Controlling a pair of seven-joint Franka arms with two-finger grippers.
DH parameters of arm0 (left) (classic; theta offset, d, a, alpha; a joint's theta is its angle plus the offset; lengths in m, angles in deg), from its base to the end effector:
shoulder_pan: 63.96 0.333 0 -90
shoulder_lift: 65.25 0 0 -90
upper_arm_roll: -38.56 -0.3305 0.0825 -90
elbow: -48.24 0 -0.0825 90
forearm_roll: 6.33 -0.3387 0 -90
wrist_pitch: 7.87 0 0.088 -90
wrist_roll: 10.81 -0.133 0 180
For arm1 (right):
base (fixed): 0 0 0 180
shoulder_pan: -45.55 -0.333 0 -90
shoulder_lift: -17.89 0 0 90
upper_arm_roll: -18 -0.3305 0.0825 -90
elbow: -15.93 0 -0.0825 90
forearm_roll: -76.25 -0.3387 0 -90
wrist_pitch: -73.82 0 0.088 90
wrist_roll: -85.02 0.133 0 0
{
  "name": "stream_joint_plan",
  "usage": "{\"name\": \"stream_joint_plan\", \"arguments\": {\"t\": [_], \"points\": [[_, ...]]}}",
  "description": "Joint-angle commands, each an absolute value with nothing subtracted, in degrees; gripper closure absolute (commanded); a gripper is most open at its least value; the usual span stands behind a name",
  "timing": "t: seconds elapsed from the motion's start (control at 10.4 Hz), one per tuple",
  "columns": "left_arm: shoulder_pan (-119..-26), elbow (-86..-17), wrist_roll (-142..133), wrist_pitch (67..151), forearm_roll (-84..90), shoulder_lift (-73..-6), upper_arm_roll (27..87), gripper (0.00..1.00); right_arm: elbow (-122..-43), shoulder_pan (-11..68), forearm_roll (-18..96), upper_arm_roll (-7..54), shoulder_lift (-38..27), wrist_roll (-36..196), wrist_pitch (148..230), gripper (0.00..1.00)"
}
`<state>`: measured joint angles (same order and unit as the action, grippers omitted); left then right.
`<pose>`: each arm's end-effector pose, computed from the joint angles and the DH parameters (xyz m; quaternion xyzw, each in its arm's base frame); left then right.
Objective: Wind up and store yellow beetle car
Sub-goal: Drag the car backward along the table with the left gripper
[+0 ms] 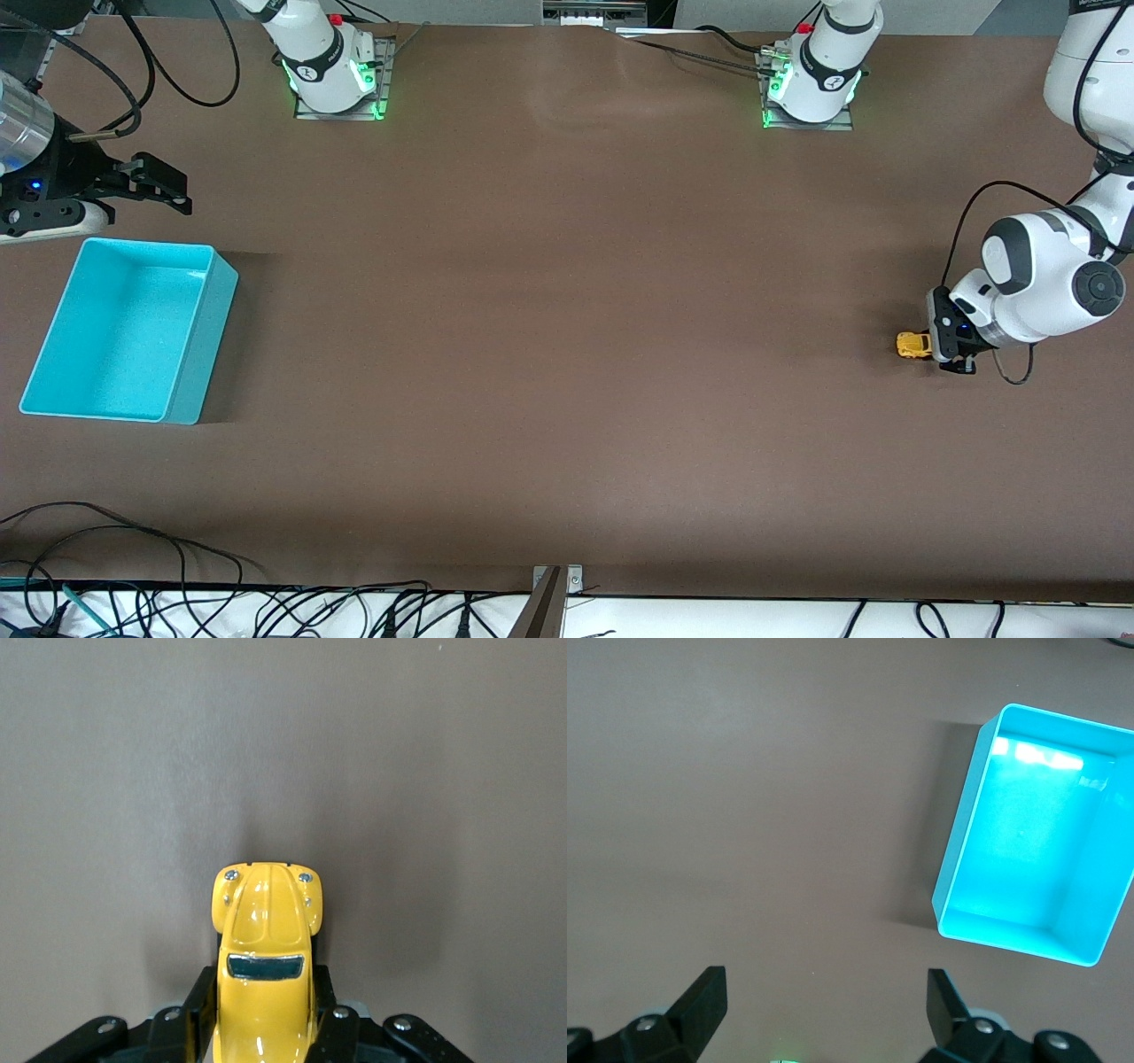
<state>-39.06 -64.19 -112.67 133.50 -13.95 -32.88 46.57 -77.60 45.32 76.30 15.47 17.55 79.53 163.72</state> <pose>0.5630 0.1761 0.2036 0.7073 -0.7065 -0.0152 0.0208 0.5060 0.0242 0.5837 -0.9968 -0.0719 0.0346 0.0005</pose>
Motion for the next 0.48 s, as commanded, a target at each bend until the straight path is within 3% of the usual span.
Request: {"name": "stream_joint_plan", "arguments": {"t": [0.0, 0.29, 0.38], "points": [[-36.4, -62.8, -115.2, 133.1, -13.2, -29.3, 46.7, 0.85, -77.1, 45.3, 75.5, 15.6, 17.9, 79.0, 163.6, 0.0], [-35.7, -62.3, -115.1, 133.1, -13.4, -29.3, 46.7, 0.82, -77.1, 45.3, 75.5, 15.6, 17.9, 79.0, 163.6, 0.0], [-35.7, -62.2, -115.1, 133.1, -13.3, -29.4, 46.7, 0.75, -77.1, 45.3, 75.5, 15.5, 17.9, 79.0, 163.6, 0.0]]}}
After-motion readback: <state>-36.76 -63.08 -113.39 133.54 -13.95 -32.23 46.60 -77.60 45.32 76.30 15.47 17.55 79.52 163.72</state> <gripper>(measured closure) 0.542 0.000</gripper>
